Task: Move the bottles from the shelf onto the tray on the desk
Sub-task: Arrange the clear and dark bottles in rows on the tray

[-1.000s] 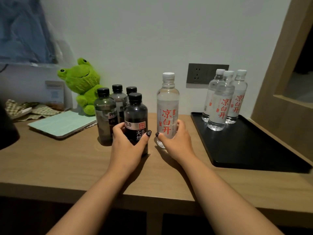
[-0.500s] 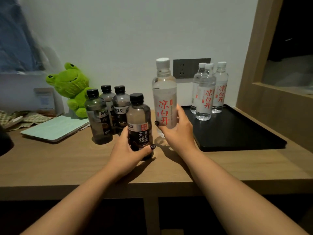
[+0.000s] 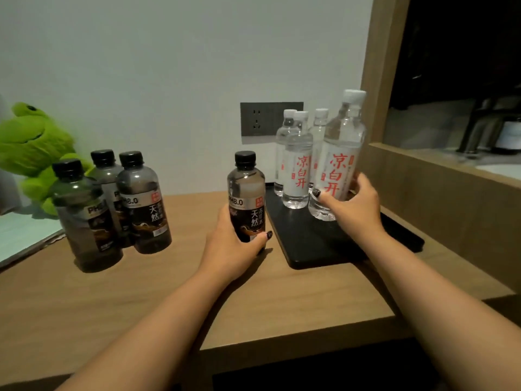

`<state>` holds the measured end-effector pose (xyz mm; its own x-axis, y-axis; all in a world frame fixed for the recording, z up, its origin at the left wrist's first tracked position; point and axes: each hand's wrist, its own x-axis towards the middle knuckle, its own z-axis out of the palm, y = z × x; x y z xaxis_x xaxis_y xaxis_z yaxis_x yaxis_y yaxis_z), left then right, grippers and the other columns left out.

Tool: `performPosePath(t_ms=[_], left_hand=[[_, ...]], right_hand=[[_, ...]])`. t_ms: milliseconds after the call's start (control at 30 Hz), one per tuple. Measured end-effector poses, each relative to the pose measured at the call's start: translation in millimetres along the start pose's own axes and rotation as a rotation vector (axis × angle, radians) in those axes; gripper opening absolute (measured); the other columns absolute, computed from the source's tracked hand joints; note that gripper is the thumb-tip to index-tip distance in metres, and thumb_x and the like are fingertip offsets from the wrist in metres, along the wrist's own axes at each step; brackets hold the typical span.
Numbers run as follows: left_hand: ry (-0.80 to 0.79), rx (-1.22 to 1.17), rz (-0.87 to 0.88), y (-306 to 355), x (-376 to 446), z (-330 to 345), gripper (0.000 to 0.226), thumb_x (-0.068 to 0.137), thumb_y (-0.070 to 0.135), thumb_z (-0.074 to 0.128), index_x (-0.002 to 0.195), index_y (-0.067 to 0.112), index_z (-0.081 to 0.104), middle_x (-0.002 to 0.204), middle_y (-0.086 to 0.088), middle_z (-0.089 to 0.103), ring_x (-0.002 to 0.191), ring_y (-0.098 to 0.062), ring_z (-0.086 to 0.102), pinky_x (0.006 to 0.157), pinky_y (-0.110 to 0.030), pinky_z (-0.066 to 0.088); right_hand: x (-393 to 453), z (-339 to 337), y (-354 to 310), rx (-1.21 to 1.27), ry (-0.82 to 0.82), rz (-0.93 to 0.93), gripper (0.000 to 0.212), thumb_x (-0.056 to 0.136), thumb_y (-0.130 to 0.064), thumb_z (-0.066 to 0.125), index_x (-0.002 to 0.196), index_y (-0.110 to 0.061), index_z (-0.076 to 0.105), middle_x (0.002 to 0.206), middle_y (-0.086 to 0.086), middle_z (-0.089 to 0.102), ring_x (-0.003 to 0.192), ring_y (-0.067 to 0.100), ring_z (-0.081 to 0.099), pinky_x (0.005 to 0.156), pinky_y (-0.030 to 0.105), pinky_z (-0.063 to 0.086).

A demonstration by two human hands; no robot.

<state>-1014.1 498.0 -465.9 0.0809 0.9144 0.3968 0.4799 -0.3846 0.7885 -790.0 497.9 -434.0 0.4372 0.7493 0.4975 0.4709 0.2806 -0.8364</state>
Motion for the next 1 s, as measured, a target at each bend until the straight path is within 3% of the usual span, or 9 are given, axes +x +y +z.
performPosePath(t_ms=[67, 233, 500, 667, 767, 867, 1000], left_hand=[[-0.001, 0.007, 0.007, -1.7, 9.1, 6.2, 0.072, 0.074, 0.029, 0.079, 0.134, 0.029, 0.039, 0.126, 0.009, 0.056, 0.108, -0.006, 0.052, 0.086, -0.024, 0.043], [-0.007, 0.022, 0.036, -5.0, 28.7, 18.8, 0.07, 0.074, 0.031, 0.079, 0.131, 0.031, 0.04, 0.118, 0.015, 0.054, 0.102, -0.003, 0.051, 0.082, -0.021, 0.042], [0.012, 0.052, 0.025, -14.5, 65.0, 34.5, 0.069, 0.076, 0.031, 0.077, 0.133, 0.027, 0.038, 0.11, 0.016, 0.052, 0.098, -0.005, 0.052, 0.077, -0.019, 0.04], [0.048, 0.057, 0.0, -22.2, 81.5, 40.7, 0.069, 0.075, 0.03, 0.079, 0.131, 0.025, 0.039, 0.105, 0.015, 0.054, 0.089, -0.002, 0.053, 0.071, -0.018, 0.04], [0.057, 0.049, -0.009, -26.0, 87.5, 41.6, 0.066, 0.074, 0.028, 0.079, 0.127, 0.026, 0.039, 0.095, 0.019, 0.051, 0.081, 0.006, 0.05, 0.067, -0.018, 0.038], [0.044, 0.035, -0.011, -27.6, 88.3, 41.2, 0.069, 0.074, 0.029, 0.079, 0.129, 0.026, 0.039, 0.1, 0.015, 0.053, 0.088, -0.004, 0.054, 0.072, -0.023, 0.041], [0.022, 0.017, -0.006, -28.4, 87.4, 40.1, 0.073, 0.074, 0.03, 0.079, 0.133, 0.025, 0.036, 0.106, 0.012, 0.054, 0.095, -0.009, 0.055, 0.076, -0.025, 0.041]], right_hand=[[15.7, -12.7, 8.0, -0.041, -0.019, 0.047, 0.063, 0.076, -0.018, 0.079, 0.129, -0.014, 0.044, 0.131, 0.004, 0.057, 0.119, 0.019, 0.056, 0.081, 0.025, 0.046], [52.7, -19.1, 39.5, -0.098, -0.065, 0.15, 0.076, 0.074, -0.011, 0.081, 0.136, -0.014, 0.037, 0.136, 0.008, 0.053, 0.124, 0.026, 0.053, 0.093, 0.038, 0.047], [102.9, 2.9, 60.8, -0.168, -0.245, 0.174, 0.074, 0.076, -0.013, 0.079, 0.138, -0.015, 0.039, 0.131, 0.004, 0.057, 0.12, 0.022, 0.055, 0.095, 0.035, 0.044], [103.2, 20.2, 81.7, -0.089, -0.121, 0.168, 0.07, 0.077, -0.022, 0.079, 0.136, -0.016, 0.041, 0.131, 0.001, 0.056, 0.117, 0.017, 0.056, 0.09, 0.027, 0.044], [106.2, 24.1, 90.1, -0.158, -0.091, 0.114, 0.071, 0.075, -0.029, 0.08, 0.133, -0.017, 0.042, 0.132, 0.003, 0.048, 0.116, 0.016, 0.052, 0.095, 0.03, 0.046], [109.1, 22.5, 92.6, -0.133, -0.108, 0.129, 0.08, 0.075, -0.029, 0.08, 0.141, -0.016, 0.037, 0.136, 0.006, 0.05, 0.12, 0.02, 0.054, 0.101, 0.038, 0.048], [105.8, 21.1, 88.8, -0.087, -0.195, 0.14, 0.087, 0.079, -0.023, 0.078, 0.148, -0.014, 0.025, 0.142, 0.005, 0.048, 0.128, 0.022, 0.049, 0.102, 0.034, 0.042]])
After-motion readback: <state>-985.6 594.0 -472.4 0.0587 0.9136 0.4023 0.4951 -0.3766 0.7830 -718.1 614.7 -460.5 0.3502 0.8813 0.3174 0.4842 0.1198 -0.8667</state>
